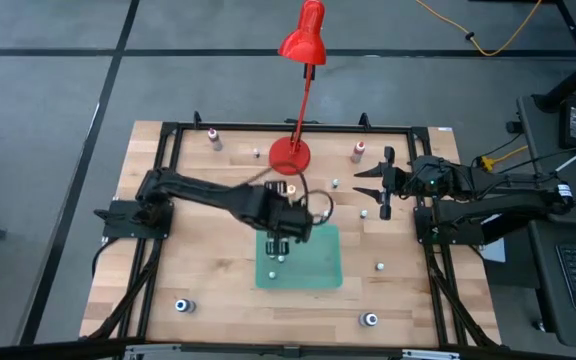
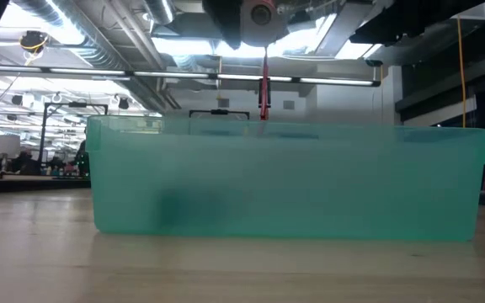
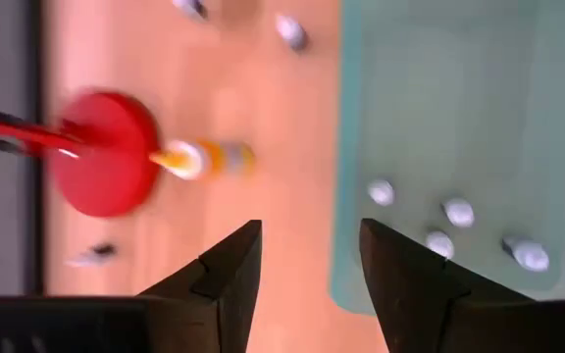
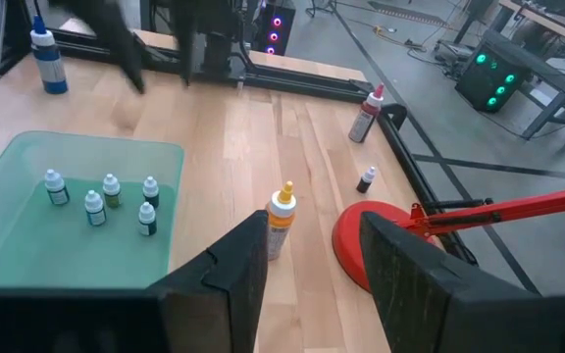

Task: Pick & Place food coloring
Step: Put the small black food coloring bottle into the blue bin

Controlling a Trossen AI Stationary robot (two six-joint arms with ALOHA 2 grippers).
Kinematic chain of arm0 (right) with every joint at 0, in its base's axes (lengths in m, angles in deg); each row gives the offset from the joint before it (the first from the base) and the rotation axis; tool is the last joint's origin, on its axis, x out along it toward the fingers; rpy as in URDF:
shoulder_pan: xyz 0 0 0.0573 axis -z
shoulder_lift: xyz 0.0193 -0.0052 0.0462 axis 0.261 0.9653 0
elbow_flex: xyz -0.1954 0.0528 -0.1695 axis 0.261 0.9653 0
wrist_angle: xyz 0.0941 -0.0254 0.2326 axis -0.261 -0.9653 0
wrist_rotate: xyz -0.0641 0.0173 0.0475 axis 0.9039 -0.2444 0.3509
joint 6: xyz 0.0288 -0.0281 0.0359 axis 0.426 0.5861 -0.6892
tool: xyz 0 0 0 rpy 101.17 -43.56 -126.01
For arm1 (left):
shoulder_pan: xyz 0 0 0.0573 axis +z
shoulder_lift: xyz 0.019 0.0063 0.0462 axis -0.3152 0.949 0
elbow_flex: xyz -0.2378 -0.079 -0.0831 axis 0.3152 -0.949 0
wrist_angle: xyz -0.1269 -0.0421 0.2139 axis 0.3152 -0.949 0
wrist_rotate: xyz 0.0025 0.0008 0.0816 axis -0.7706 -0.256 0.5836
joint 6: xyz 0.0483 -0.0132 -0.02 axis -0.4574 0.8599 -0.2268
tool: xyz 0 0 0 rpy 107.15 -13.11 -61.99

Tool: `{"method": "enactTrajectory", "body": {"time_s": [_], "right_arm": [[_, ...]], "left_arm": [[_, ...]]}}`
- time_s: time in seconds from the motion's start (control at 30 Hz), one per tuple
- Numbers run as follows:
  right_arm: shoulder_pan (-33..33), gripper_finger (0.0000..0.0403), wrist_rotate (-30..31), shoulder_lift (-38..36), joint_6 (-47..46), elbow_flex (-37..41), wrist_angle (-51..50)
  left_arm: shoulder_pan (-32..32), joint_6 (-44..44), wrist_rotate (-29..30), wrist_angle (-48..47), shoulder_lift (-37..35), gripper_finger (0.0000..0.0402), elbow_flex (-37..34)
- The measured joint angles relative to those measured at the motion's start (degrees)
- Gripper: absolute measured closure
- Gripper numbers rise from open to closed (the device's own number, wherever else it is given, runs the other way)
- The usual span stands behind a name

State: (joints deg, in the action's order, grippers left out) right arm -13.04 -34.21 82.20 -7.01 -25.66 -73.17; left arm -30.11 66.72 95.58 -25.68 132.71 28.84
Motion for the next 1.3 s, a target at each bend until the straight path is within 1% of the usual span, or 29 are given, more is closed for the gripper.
{"method": "enactTrajectory", "body": {"time_s": [0.07, 0.2, 0.3, 0.43, 0.7, 0.77, 0.83, 0.9, 0.97, 1.1, 1.2, 1.3], "right_arm": [[-0.02, 0.024, 0.0, 0.0, 0.0, 0.0, 0.0], [-0.02, 0.024, 0.0, 0.0, 0.0, 0.0, 0.0], [-0.01, 0.024, 0.0, 0.0, 0.0, 0.0, -0.01], [-0.01, 0.024, 0.0, 0.0, 0.0, 0.0, 0.0], [-0.02, 0.024, 0.82, 0.0, -0.07, 0.0, 0.0], [-0.02, 0.024, 1.52, 0.0, -0.02, 0.0, -0.02], [-0.01, 0.024, 1.67, 0.0, -0.02, 0.0, -0.01], [-0.02, 0.024, 2.32, 0.0, -0.03, 0.0, -0.01], [-0.02, 0.024, 2.45, 0.0, -0.27, 0.0, -0.02], [-0.01, 0.024, 2.51, 0.0, -0.6, 0.0, -0.01], [0.0, 0.024, 2.56, 0.01, -1.77, 0.0, -0.01], [0.0, 0.024, 2.6, 0.02, -1.49, 0.0, -0.04]], "left_arm": [[0.91, -1.31, 1.09, -0.24, -1.34, 0.0233, 1.31], [3.43, -3.53, 3.43, -0.3, -5.14, 0.0233, 1.6], [5.56, -6.88, 2.72, 1.48, -6.73, 0.0233, 1.67], [7.99, -13.63, -0.76, 4.8, -7.0, 0.0233, 1.62], [11.18, -22.61, -8.91, 10.78, -7.08, 0.0235, 1.56], [11.97, -25.41, -11.23, 10.71, -7.08, 0.0238, 1.56], [13.43, -27.53, -15.27, 9.53, -7.08, 0.024, 1.53], [15.86, -29.79, -20.21, 7.49, -7.08, 0.0241, 1.53], [18.69, -32.03, -23.54, 5.01, -7.08, 0.0242, 1.49], [25.55, -34.93, -26.55, 2.69, -7.45, 0.0242, -1.68], [31.39, -35.28, -27.19, 3.61, -9.11, 0.0242, -6.63], [36.48, -36.99, -27.2, 6.22, -10.78, 0.0242, -13.52]]}}
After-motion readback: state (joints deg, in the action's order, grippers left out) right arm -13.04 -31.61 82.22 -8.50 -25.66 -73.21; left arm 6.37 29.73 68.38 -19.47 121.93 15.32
